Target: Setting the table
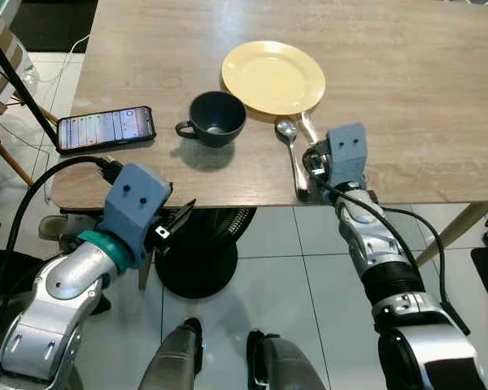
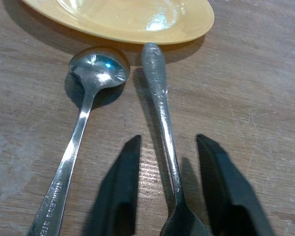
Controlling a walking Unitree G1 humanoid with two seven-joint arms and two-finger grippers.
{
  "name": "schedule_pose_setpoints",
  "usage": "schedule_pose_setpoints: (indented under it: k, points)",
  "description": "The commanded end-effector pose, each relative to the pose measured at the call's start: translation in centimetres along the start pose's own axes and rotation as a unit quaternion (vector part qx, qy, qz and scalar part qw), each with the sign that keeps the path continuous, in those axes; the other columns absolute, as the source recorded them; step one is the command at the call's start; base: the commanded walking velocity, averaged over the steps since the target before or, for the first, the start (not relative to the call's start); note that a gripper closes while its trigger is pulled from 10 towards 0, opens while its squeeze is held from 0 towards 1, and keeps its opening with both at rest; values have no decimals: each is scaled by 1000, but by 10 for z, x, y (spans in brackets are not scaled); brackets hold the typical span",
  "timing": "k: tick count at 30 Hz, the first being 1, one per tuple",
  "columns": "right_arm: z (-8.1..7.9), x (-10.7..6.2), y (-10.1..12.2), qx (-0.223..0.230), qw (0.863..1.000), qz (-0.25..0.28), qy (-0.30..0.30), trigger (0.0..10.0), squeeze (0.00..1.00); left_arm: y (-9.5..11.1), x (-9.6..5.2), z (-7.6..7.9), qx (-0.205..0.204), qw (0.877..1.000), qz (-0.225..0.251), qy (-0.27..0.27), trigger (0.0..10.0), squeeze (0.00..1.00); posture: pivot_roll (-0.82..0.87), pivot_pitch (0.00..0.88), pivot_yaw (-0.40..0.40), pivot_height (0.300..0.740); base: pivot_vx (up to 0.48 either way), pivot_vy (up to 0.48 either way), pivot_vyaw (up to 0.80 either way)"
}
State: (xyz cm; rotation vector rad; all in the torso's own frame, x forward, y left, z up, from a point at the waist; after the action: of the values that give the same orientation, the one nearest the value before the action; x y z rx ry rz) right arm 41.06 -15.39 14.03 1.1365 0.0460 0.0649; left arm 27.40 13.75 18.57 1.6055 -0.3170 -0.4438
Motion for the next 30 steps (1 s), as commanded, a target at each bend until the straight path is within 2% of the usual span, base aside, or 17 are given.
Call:
schedule_pose_setpoints:
  k: [1, 3, 4, 5, 6, 10, 11, 12, 13, 14, 23, 25, 26, 27, 29, 30]
  points:
    - [2, 0, -3, 13, 1000, -6, 0, 10000, 1000, -5, 1, 4, -1, 1000, -12, -5, 10000, 0, 165, 160, -43, 740, 0, 0, 0]
    - [2, 0, -2, 17, 1000, -2, 0, 10000, 1000, -4, 1, 4, -1, 1000, -12, -5, 10000, 0, 165, 160, -43, 740, 0, 0, 0]
    - [5, 0, 1, 23, 1000, 3, -1, 10000, 490, -4, 2, 5, -2, 1000, -10, -6, 10000, 0, 160, 153, -42, 740, 0, 0, 0]
    - [5, 0, 1, 23, 1000, 3, -1, 10000, 490, -4, 2, 5, -2, 1000, -10, -6, 10000, 0, 160, 153, -42, 740, 0, 0, 0]
    - [8, 1, 5, 31, 999, 9, -6, 10000, 0, -3, 3, 5, -2, 1000, -8, -8, 10000, 0, 158, 150, -41, 740, 0, 0, 0]
    - [14, 1, 10, 42, 999, 18, -15, 10000, 0, 0, 3, 6, -1, 1000, -6, -13, 10000, 0, 155, 144, -40, 740, 0, 0, 0]
    - [19, 1, 14, 56, 998, 27, -23, 10000, 0, 1, 4, 6, 3, 1000, -4, -20, 10000, 0, 154, 137, -38, 740, 0, 0, 0]
    - [23, -1, 20, 72, 996, 38, -30, 10000, 0, 4, 4, 8, 21, 999, -1, -34, 10000, 0, 153, 131, -37, 740, 0, 0, 0]
    - [23, -1, 20, 72, 996, 38, -30, 10000, 0, 4, 4, 8, 21, 999, -1, -34, 10000, 0, 153, 131, -37, 740, 0, 0, 0]
    - [28, -3, 26, 98, 993, 52, -36, 10000, 0, 11, 4, 11, 46, 997, 7, -57, 10000, 0, 150, 123, -37, 740, 0, 0, 0]
    - [32, -7, 26, 111, 991, 55, -44, 10000, 0, 19, 10, 16, 71, 993, 18, -92, 10000, 0, 127, 98, -29, 740, 0, 0, 0]
    - [33, -9, 24, 107, 992, 52, -46, 10000, 0, 20, 11, 18, 73, 992, 19, -100, 10000, 0, 122, 91, -27, 740, 0, 0, 0]
    - [36, -11, 20, 84, 994, 48, -53, 10000, 0, 21, 13, 20, 74, 991, 21, -106, 10000, 0, 117, 86, -26, 740, 0, 0, 0]
    - [36, -11, 20, 84, 994, 48, -53, 10000, 0, 21, 13, 20, 74, 991, 21, -106, 10000, 0, 117, 86, -26, 740, 0, 0, 0]
    - [34, -12, 8, 17, 999, 25, -40, 10000, 0, 22, 17, 22, 73, 991, 24, -112, 10000, 0, 106, 74, -25, 740, 0, 0, 0]
    - [34, -12, 8, 17, 999, 25, -40, 10000, 0, 22, 17, 22, 73, 991, 24, -112, 10000, 0, 106, 74, -25, 740, 0, 0, 0]
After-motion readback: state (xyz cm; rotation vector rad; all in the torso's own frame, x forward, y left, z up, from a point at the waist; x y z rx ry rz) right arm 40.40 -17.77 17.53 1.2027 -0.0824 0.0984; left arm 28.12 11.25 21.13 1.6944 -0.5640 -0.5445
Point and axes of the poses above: a point about 5 cm out from each wrist's last joint towards the gripper, its own x axis pointing out of the wrist towards the gripper, its own y axis along the axis of the wrist's last joint, z = x × y, the point moved 4 cm from there along x, pointing out of the wrist towards the gripper, and after that the axes turned 15 degrees about -x, right-handed, at the moved point
